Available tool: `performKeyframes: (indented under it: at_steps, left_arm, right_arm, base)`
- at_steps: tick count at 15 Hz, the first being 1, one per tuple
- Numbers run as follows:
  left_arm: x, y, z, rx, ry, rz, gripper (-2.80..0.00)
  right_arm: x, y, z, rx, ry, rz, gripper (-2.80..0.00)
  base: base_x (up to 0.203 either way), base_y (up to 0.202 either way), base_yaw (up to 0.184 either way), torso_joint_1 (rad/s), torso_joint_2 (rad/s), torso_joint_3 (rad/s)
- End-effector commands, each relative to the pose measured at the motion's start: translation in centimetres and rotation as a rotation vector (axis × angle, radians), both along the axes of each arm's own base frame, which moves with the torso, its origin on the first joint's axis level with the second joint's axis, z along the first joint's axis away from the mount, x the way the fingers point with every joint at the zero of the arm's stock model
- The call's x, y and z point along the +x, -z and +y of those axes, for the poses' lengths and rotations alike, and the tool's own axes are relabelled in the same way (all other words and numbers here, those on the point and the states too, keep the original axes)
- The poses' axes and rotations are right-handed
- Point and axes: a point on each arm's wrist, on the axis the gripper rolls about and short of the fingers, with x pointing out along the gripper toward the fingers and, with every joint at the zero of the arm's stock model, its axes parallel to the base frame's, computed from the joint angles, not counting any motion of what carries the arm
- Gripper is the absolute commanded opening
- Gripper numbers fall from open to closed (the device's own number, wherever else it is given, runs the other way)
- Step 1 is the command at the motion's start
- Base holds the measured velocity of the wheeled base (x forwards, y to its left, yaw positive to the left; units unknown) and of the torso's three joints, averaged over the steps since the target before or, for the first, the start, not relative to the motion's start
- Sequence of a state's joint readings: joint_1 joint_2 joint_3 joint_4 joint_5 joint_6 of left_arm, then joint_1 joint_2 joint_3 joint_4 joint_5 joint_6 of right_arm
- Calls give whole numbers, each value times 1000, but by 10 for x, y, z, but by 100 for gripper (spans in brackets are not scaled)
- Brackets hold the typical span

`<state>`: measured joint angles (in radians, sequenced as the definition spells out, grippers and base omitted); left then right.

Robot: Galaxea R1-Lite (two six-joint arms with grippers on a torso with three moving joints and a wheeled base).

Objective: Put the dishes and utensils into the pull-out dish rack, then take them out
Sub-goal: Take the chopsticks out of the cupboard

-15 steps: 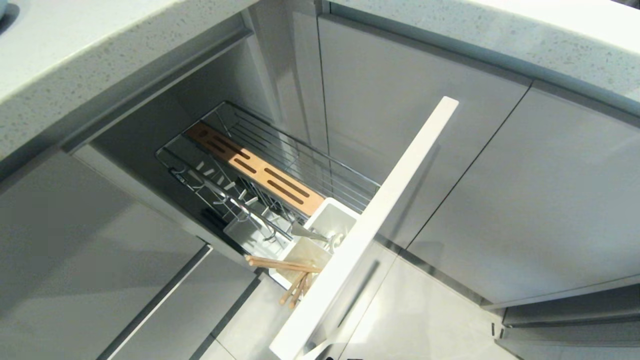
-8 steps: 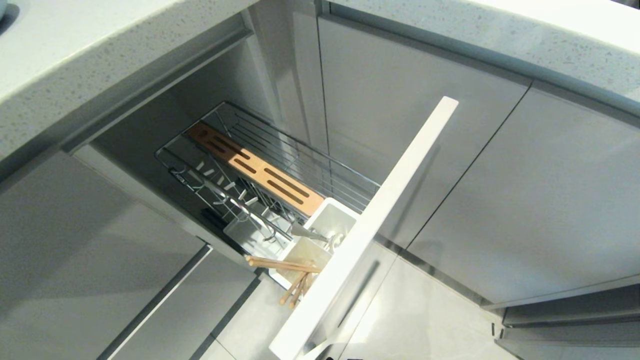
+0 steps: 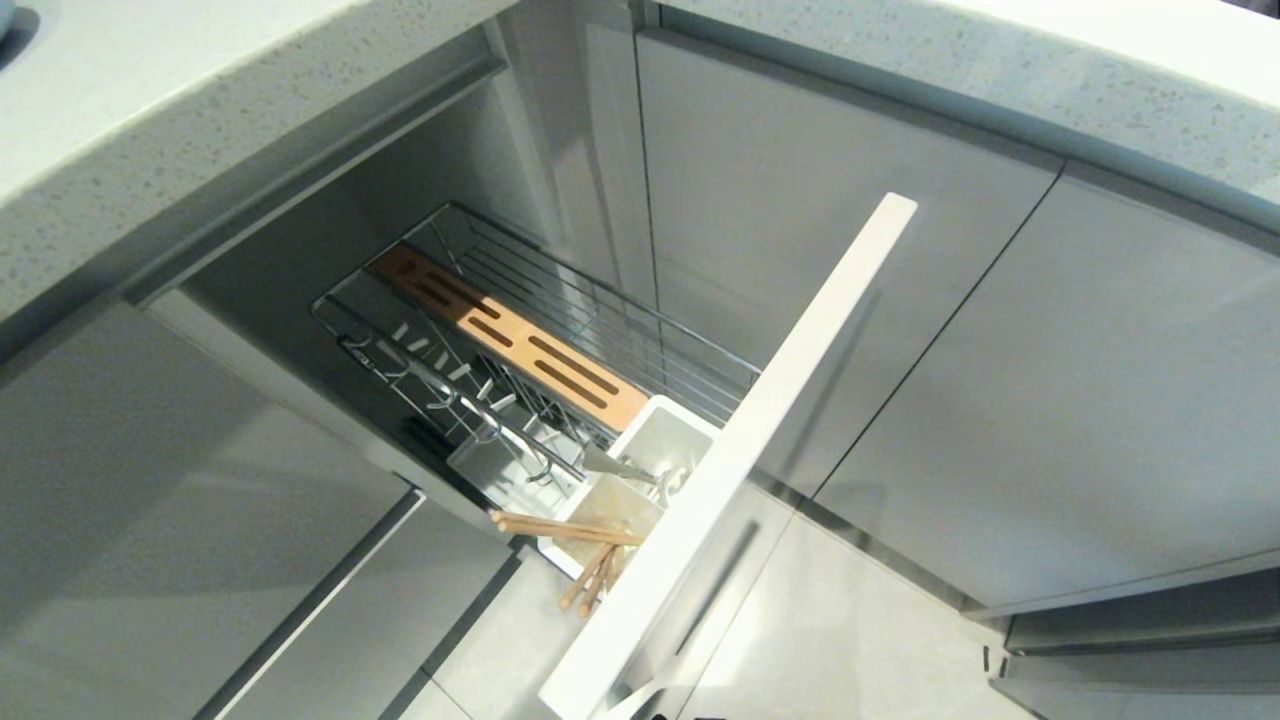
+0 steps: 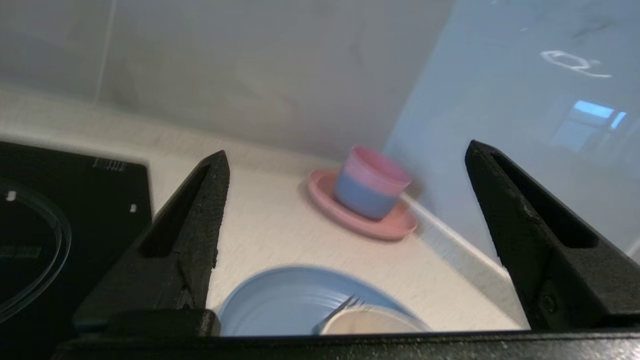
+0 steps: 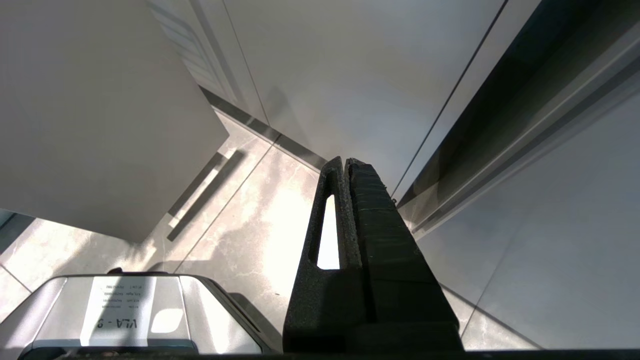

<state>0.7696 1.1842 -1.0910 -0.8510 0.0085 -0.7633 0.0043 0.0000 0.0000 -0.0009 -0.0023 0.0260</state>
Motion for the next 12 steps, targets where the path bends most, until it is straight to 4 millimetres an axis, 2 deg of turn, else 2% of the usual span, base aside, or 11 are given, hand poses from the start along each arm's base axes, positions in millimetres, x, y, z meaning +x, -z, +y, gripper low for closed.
performKeyframes:
  at_steps: [1,5,9,12]
  left_arm:
    - [-12,-14,-12,55,-4,-44,-280]
    - [-35,-36,-46,132,65,-97,-280]
    - [-43,-38,-68,145,156,26,-280]
    - [-52,-36,-87,144,286,91,-280]
  right_arm:
    - [0,0,0,0,0,1,-280]
    - [0,0,0,0,-1,1,-280]
    - [0,0,0,0,0,0,-280]
    - [0,0,0,0,0,1,-280]
  base:
    - [0,0,0,0,0,0]
    - [0,0,0,0,0,0]
    - [0,0,0,0,0,0]
    - [0,0,0,0,0,0]
